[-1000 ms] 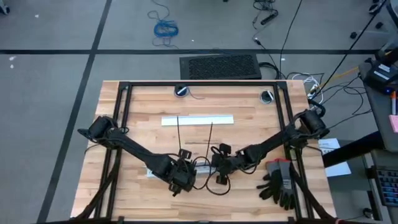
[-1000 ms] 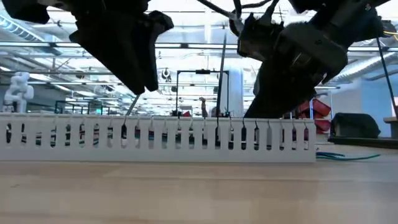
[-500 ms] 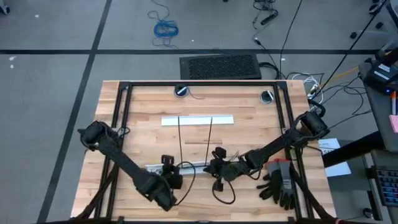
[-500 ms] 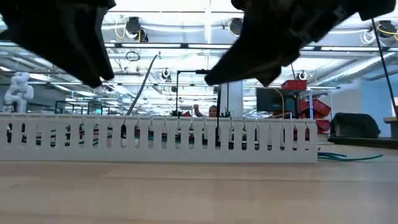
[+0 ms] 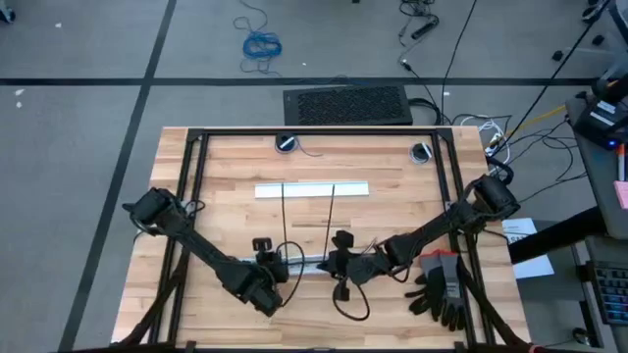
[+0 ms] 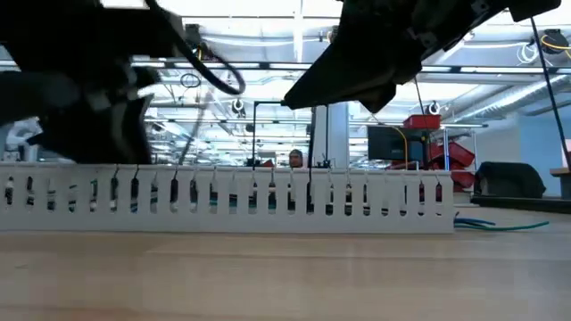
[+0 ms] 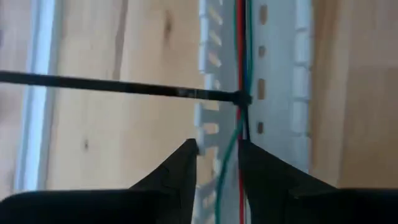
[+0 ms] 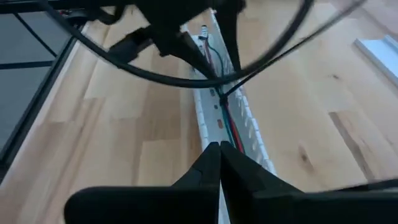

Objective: Ziptie cables
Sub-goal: Put the ziptied cables into the cable duct

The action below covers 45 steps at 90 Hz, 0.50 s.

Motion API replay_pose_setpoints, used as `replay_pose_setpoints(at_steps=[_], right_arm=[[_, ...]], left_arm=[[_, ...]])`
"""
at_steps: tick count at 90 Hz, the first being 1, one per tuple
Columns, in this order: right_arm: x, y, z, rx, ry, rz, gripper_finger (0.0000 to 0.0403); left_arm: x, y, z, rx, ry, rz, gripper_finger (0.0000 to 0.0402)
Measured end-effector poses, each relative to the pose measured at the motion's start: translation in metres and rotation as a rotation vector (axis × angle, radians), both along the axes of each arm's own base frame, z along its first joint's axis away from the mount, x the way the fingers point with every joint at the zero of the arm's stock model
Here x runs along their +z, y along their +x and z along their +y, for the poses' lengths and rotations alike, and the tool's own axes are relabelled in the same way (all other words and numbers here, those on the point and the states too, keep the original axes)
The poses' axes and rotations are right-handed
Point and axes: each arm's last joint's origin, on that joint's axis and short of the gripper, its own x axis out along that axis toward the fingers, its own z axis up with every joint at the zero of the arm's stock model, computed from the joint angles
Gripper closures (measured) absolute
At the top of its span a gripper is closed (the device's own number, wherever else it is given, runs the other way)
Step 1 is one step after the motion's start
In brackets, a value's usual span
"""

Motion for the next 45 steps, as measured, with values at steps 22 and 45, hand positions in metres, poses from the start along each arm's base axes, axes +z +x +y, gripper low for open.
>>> replay_pose_setpoints(at_steps=[22, 45], right_arm=[[0.0, 0.0, 0.0, -0.001, 0.0, 0.001, 0.0403], [0.0, 0.0, -0.001, -0.004, 0.003, 0.0, 0.0403]], left_arm=[[-0.008, 0.001, 0.002, -0.085, -0.044, 0.038, 0.0363], [0.02, -0.006, 0.002, -0.12, -0.025, 0.047, 0.0372]])
